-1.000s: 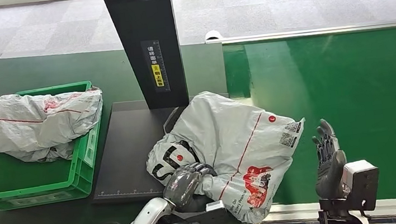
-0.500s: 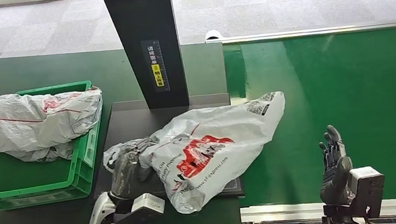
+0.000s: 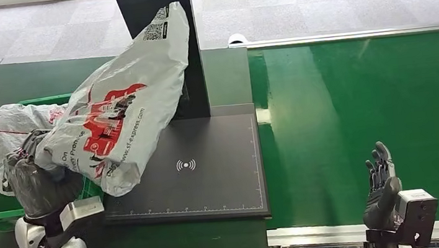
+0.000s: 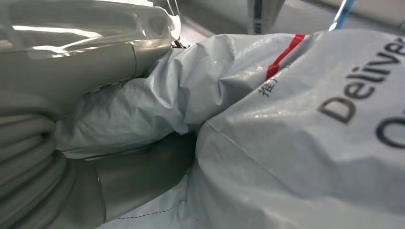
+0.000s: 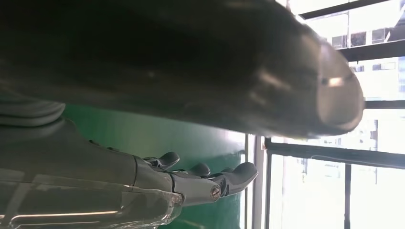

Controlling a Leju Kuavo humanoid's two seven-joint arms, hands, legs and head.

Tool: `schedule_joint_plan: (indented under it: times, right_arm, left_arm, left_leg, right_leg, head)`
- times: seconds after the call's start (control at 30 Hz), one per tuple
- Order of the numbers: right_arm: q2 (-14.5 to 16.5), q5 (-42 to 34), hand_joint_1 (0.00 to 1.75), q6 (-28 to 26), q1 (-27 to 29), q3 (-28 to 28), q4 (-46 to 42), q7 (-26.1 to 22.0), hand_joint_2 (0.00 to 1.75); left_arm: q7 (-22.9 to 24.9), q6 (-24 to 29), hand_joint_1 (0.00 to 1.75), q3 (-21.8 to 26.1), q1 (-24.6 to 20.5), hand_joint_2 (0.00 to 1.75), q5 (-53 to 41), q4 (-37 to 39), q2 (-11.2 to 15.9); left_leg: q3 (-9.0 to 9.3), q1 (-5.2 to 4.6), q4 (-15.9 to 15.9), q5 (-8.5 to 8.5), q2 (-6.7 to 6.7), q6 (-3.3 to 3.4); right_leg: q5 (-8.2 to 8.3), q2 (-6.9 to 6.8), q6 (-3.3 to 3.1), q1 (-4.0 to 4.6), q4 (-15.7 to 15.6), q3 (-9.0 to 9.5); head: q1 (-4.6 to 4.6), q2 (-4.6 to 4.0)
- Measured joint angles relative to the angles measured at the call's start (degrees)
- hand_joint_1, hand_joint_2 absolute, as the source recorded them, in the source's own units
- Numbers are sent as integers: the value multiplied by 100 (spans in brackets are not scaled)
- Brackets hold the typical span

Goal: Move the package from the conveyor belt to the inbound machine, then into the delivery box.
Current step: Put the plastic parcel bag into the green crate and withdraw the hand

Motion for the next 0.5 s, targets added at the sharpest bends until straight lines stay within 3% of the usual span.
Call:
schedule_joint_plan:
  times: [0.13, 0.3, 0.5]
  right_arm:
    - [-10, -61, 0, -42, -46, 52, -18, 21, 0]
    - [-27, -98, 0, -95, -76, 127, -18, 50, 0]
    - [-28, -115, 0, -113, -101, 156, -18, 117, 0]
  left_arm:
    - [963, -130, 175, 625, -746, 175, -903, 1304, 251]
    - [1444, 141, 175, 1343, -1491, 175, -1421, 3281, 678]
    - [2036, 223, 175, 1875, -1936, 175, -1895, 4808, 1063]
  left_leg:
    - [3, 2, -2, 11, 5, -5]
    - [4, 8, -2, 16, 11, -9]
    - [2, 8, -3, 15, 16, -10]
  right_leg:
    - [8, 5, -11, 3, 2, 0]
    - [13, 11, -18, 10, 6, -2]
    - [12, 16, -18, 10, 7, -5]
  head:
    - [-2, 0]
    - [1, 0]
    - [0, 0]
